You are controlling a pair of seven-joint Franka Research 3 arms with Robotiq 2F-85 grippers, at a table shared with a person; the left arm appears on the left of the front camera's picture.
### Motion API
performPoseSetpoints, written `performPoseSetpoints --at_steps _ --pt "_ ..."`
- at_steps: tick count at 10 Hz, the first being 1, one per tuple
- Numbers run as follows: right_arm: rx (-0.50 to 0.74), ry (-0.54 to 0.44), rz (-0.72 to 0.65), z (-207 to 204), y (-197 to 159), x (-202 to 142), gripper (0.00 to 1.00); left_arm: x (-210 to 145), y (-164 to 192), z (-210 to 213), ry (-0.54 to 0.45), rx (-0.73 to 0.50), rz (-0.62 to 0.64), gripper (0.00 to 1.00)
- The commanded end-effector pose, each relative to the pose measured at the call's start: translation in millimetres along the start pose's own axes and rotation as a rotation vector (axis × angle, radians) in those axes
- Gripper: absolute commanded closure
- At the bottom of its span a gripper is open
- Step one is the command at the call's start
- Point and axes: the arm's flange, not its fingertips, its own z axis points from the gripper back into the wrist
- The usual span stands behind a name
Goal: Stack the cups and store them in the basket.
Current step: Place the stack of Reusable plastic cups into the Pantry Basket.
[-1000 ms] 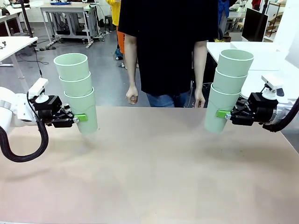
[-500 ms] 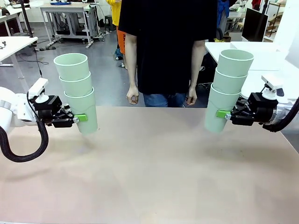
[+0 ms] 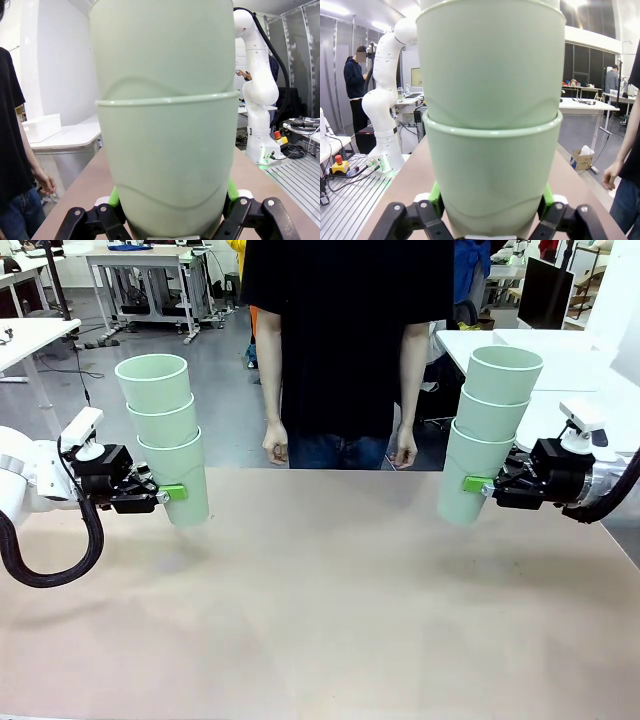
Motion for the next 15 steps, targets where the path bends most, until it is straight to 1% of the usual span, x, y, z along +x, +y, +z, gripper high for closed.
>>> performPoseSetpoints --at_steps 1,15 --pt "0.005 0.003 0.01 -0.5 0.6 4.7 0.14 4.2 -1.1 -1.5 -0.004 -0.004 -0.008 0.15" --pt "0.005 0.003 0.01 -0.5 0.6 4.7 0.14 4.2 -1.1 -1.5 -0.004 -0.004 -0.008 0.15"
